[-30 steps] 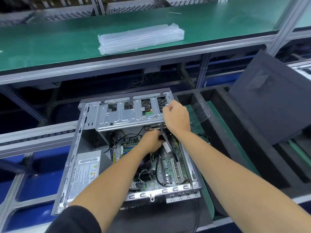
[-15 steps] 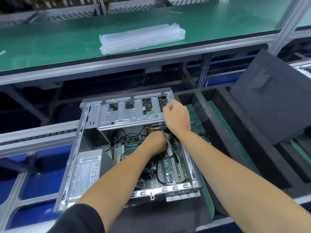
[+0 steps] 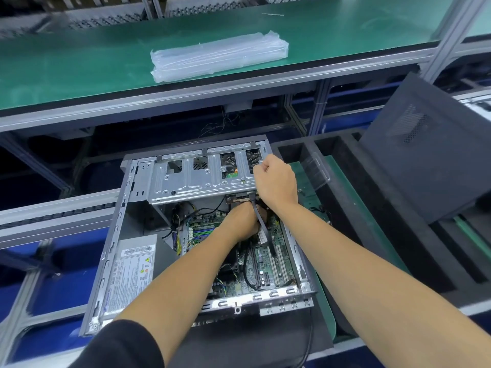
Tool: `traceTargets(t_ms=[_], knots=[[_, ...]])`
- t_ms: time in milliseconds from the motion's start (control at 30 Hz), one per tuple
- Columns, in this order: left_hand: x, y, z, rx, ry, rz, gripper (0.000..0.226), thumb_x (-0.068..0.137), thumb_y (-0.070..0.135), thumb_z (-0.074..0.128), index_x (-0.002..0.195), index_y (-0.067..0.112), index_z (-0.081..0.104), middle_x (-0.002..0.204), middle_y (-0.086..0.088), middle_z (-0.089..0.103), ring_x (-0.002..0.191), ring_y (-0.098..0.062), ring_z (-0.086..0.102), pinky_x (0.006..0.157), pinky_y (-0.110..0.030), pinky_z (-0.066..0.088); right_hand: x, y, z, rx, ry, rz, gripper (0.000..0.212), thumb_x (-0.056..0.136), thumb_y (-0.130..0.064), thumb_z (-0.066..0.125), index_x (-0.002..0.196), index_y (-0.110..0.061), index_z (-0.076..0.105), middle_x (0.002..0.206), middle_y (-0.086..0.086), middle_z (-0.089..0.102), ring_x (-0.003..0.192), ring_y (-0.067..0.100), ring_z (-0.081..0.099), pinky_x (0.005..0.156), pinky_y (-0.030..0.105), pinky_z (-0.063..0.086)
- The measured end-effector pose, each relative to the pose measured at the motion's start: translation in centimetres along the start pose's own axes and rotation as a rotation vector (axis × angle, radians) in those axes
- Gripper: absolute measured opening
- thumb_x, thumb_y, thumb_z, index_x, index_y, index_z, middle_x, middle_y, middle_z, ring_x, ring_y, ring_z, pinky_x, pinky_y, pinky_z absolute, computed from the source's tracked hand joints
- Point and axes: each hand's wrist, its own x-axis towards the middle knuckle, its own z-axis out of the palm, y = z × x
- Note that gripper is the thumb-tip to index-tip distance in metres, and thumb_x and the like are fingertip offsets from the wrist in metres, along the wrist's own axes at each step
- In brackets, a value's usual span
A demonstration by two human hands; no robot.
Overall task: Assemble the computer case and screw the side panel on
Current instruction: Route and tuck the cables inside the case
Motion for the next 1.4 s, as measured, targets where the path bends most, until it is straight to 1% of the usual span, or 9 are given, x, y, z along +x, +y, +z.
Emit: traceTargets(t_ms=[100, 367, 500, 633, 767, 933, 1167, 1300, 1400], knots=[[-0.1, 0.2, -0.2, -0.056, -0.004, -0.001, 0.037, 0.074, -0.004, 0.047, 0.053, 0.021, 0.029, 0.054, -0.003, 0.036, 0.052, -0.026, 0.033, 0.045, -0.027, 0.023, -0.1, 0.0, 0.0, 0.004, -0.006, 0.005, 0.023, 0.092, -0.017, 0.049, 0.07, -0.016, 0.04, 0.066, -0.003, 0.047, 0.059, 0.012, 0.039, 0.05, 0.031, 0.027], [0.1, -0.2, -0.2, -0.1, -0.081, -0.021, 0.007, 0.076, -0.003, 0.048, 0.073, 0.001, 0.054, 0.072, -0.014, 0.056, 0.065, -0.031, 0.048, 0.056, -0.038, 0.044, 0.0, 0.0, 0.0, 0.011, -0.004, -0.005, 0.02, 0.092, -0.017, 0.05, 0.073, -0.013, 0.044, 0.068, 0.0, 0.05, 0.061, 0.015, 0.042, 0.052, 0.031, 0.032], [0.1, 0.1, -0.3, -0.027, -0.11, -0.033, 0.017, 0.078, 0.0, 0.048, 0.089, 0.002, 0.06, 0.084, -0.017, 0.061, 0.074, -0.035, 0.056, 0.062, -0.044, 0.053, 0.0, 0.1, 0.1, 0.006, -0.006, -0.012, 0.019, 0.092, -0.017, 0.05, 0.074, -0.013, 0.045, 0.069, 0.0, 0.05, 0.062, 0.016, 0.043, 0.052, 0.032, 0.033], [0.1, 0.3, -0.4, -0.001, -0.105, -0.043, 0.008, 0.081, 0.0, 0.048, 0.075, 0.004, 0.052, 0.075, -0.018, 0.055, 0.071, -0.037, 0.055, 0.057, -0.04, 0.046, 0.0, 0.2, 0.1, 0.005, -0.006, -0.011, 0.02, 0.092, -0.017, 0.05, 0.073, -0.013, 0.044, 0.068, -0.002, 0.049, 0.061, 0.014, 0.041, 0.051, 0.031, 0.03], [0.3, 0.3, -0.2, 0.017, -0.089, -0.08, 0.027, 0.08, -0.001, 0.049, 0.06, 0.012, 0.037, 0.06, -0.006, 0.04, 0.065, -0.035, 0.049, 0.052, -0.033, 0.035, 0.1, 0.3, 0.1, 0.018, -0.006, -0.007, 0.02, 0.092, -0.018, 0.05, 0.073, -0.013, 0.045, 0.068, -0.002, 0.05, 0.061, 0.014, 0.042, 0.051, 0.031, 0.03], [0.9, 0.4, -0.2, -0.011, -0.139, -0.124, 0.006, 0.082, 0.004, 0.052, 0.086, 0.002, 0.054, 0.08, -0.013, 0.056, 0.072, -0.031, 0.052, 0.058, -0.032, 0.042, 0.1, 0.3, 0.2, 0.018, 0.004, -0.008, 0.019, 0.092, -0.019, 0.051, 0.074, -0.013, 0.047, 0.068, -0.002, 0.051, 0.06, 0.013, 0.042, 0.051, 0.031, 0.03], [0.5, 1.5, -0.4, 0.148, -0.159, -0.059, 0.014, 0.078, 0.003, 0.053, 0.073, 0.008, 0.041, 0.058, -0.004, 0.037, 0.056, -0.023, 0.039, 0.048, -0.027, 0.033, 0.0, 0.3, 0.3, 0.007, 0.005, -0.02, 0.017, 0.09, -0.018, 0.05, 0.076, -0.009, 0.049, 0.067, 0.001, 0.049, 0.059, 0.015, 0.04, 0.052, 0.032, 0.032], [0.1, 1.5, -0.6, 0.132, -0.142, -0.069, 0.009, 0.08, 0.002, 0.051, 0.079, 0.008, 0.044, 0.072, -0.014, 0.053, 0.069, -0.032, 0.054, 0.054, -0.033, 0.039, 0.0, 0.3, 0.3, 0.011, 0.01, -0.014, 0.018, 0.09, -0.018, 0.05, 0.075, -0.01, 0.047, 0.067, 0.001, 0.05, 0.059, 0.015, 0.041, 0.05, 0.031, 0.031], [0.0, 1.1, -0.5, 0.155, -0.095, -0.068, 0.015, 0.079, 0.006, 0.051, 0.07, 0.01, 0.041, 0.077, -0.017, 0.058, 0.075, -0.035, 0.059, 0.057, -0.034, 0.04, 0.1, 0.3, 0.3, 0.005, 0.016, -0.019, 0.017, 0.091, -0.018, 0.051, 0.078, -0.007, 0.05, 0.068, 0.003, 0.051, 0.06, 0.016, 0.041, 0.052, 0.032, 0.033]])
